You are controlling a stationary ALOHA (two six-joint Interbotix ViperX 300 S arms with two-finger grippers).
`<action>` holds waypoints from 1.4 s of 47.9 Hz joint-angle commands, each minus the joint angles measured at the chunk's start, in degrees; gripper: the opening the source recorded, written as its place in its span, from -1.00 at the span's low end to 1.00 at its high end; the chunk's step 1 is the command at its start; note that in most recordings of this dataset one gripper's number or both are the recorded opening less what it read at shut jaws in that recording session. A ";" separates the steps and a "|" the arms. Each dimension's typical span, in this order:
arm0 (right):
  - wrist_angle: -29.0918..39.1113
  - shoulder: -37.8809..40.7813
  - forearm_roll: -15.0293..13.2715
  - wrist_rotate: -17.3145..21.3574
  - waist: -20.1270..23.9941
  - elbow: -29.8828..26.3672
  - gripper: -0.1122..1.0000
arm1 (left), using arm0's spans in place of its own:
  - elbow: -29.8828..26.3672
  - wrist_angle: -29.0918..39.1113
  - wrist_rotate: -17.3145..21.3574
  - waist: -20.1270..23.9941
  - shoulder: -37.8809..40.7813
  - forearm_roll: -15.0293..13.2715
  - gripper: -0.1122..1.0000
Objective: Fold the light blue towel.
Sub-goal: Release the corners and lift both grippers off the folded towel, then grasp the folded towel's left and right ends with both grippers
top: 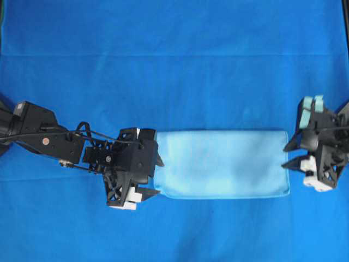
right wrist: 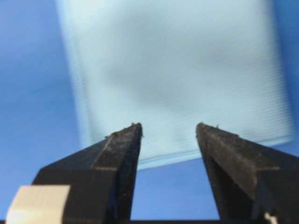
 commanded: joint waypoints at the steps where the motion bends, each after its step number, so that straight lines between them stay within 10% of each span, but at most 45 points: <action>1: 1.49 -1.32 -2.46 0.00 -3.60 -0.18 0.20 | -0.44 -0.18 0.09 1.67 -1.58 0.09 0.51; 18: -0.09 8.35 -7.29 -0.09 -10.63 -0.09 0.20 | -0.26 -0.26 0.26 9.49 2.29 0.18 0.51; 53: -9.84 17.58 -7.12 0.09 -13.36 1.67 0.14 | 0.18 -2.72 -0.09 11.69 8.17 0.18 0.46; 67: -9.93 17.67 -7.47 -0.70 -13.27 1.58 -0.77 | 0.00 0.35 0.00 11.69 8.26 0.09 -0.61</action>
